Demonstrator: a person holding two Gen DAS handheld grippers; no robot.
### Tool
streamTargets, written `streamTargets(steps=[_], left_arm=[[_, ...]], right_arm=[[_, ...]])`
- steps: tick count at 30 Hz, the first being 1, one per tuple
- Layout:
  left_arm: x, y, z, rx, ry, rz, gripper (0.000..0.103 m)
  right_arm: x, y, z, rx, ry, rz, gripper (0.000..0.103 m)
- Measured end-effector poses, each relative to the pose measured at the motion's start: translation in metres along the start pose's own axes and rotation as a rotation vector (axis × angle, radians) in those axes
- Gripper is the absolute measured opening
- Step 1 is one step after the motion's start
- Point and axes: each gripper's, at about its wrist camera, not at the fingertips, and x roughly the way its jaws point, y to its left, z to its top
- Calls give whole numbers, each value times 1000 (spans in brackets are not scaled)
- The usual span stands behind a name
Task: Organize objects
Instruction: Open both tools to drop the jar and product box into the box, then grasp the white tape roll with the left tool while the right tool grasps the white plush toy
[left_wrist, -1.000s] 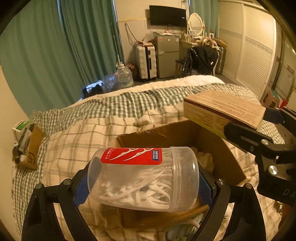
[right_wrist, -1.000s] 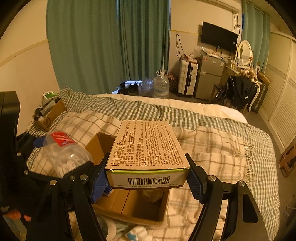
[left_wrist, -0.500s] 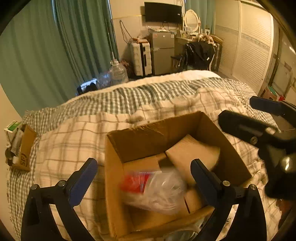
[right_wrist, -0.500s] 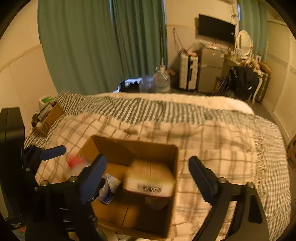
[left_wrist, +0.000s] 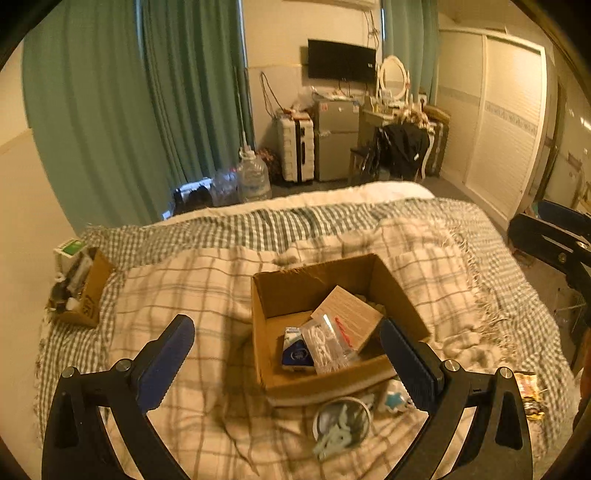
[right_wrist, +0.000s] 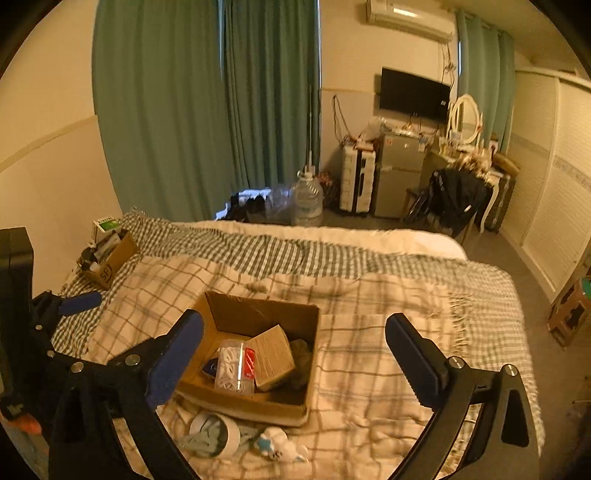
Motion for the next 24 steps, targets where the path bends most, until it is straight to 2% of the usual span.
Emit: streamTargets(steps=[7,14,20,24], left_arm=[[-62,3,-14,-36,-60,5,103],[-88,5,-37,-64,-87,16,103],[-91,2,-68,-98,-96,40,103],[-79,0,-92,-130,-74,50,103]], right_arm=[[-67,12,-8,-39,-51,-19,103],[-106,20,-34,-65,-77,-11,103],[-116,27,-66,-104,-81,-46,103],[-103,27,-91,-101,-59,-40,103]])
